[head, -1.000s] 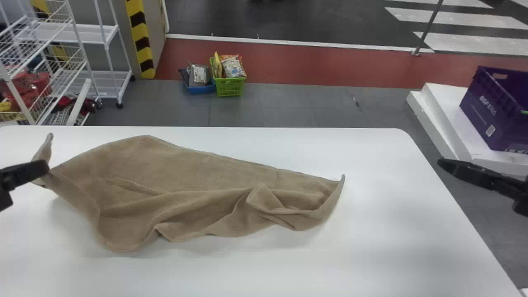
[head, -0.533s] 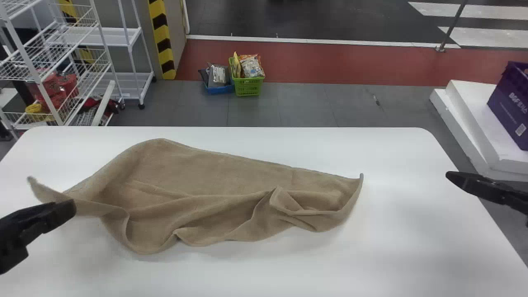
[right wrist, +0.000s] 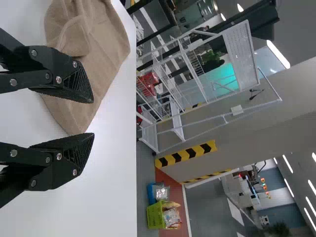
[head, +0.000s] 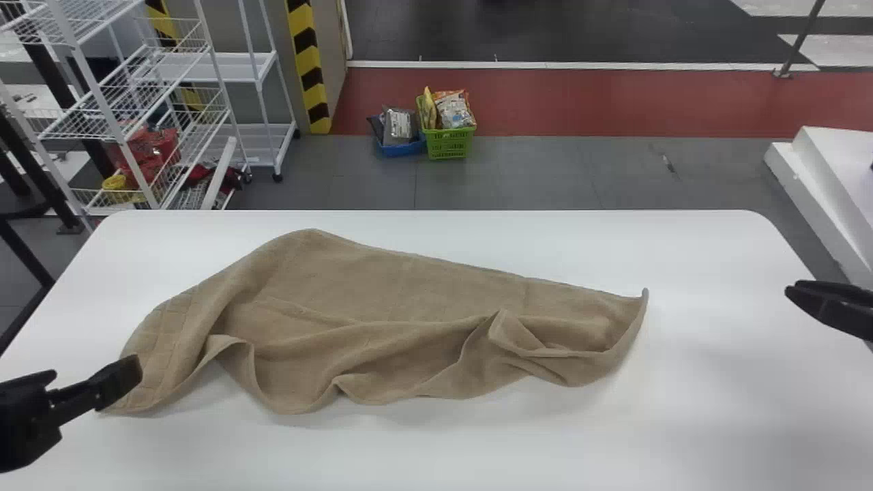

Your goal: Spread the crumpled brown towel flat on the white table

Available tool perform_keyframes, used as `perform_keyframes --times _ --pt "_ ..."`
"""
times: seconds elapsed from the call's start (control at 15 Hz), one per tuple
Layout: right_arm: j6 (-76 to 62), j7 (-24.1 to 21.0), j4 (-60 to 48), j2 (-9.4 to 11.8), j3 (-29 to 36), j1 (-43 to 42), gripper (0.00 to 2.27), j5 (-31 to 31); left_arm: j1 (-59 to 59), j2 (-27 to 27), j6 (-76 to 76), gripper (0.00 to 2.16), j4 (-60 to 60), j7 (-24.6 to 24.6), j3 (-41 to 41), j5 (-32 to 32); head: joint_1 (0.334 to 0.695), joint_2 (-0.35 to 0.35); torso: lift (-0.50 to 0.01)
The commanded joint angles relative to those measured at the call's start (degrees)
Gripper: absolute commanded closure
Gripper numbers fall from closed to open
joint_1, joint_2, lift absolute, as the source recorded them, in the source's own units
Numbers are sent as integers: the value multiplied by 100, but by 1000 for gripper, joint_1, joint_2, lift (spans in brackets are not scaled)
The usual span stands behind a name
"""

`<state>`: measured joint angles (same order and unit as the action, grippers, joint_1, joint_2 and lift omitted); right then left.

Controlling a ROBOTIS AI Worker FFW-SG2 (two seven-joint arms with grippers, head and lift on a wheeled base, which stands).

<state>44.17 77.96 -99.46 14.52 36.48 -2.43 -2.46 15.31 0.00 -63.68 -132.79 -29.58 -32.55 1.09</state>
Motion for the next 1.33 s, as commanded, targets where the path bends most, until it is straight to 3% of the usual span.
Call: perform_keyframes --times 0.0,0.2,0.27,0.33,0.47,0.53,0.6,0.73,0.93,1.07,1.13,1.27 --pt "642 36 -381 -212 -238 -3 296 229 69 -15 8 70 -28 -127 -76 -48 695 39 -123" --pt "1486 36 -1366 -731 -791 59 275 483 131 -15 8 76 -89 -197 -76 -100 695 96 -123" --pt "1978 36 -1612 -793 -1046 50 363 439 157 -15 8 76 -98 -197 -76 -100 695 117 -123" --pt "2417 36 -1884 -854 -1328 23 556 378 183 -15 8 76 -98 -206 -76 -127 695 140 -123" --pt "2927 36 -2411 -1232 -2031 23 1463 659 315 -15 26 76 -107 -258 -102 -153 695 204 -123" --pt "2997 -105 -2499 -1364 -2382 23 1730 896 368 -15 61 76 -133 -267 -182 -215 695 273 -123" --pt "2997 -431 -2517 -1457 -2734 15 1771 1099 438 -15 377 76 -151 -355 -331 -259 695 306 -123" --pt "2927 -905 -2262 -1457 -3217 -144 1774 1257 491 -15 553 76 -221 -522 -542 -311 695 350 -123" --pt "2540 -1441 -1884 -1457 -3613 -258 1771 1564 570 -15 553 76 -265 -645 -788 -478 695 350 -123" --pt "2488 -1512 -1814 -1457 -3604 -302 1764 1591 640 -15 553 76 -256 -663 -885 -566 695 350 -123" --pt "2646 -1468 -1867 -1457 -3595 -337 1652 1731 640 -15 553 76 -256 -715 -937 -575 695 350 -123" --pt "3138 -1116 -2113 -1457 -3648 -469 947 2092 649 -15 553 76 -274 -768 -1008 -645 695 350 -123"
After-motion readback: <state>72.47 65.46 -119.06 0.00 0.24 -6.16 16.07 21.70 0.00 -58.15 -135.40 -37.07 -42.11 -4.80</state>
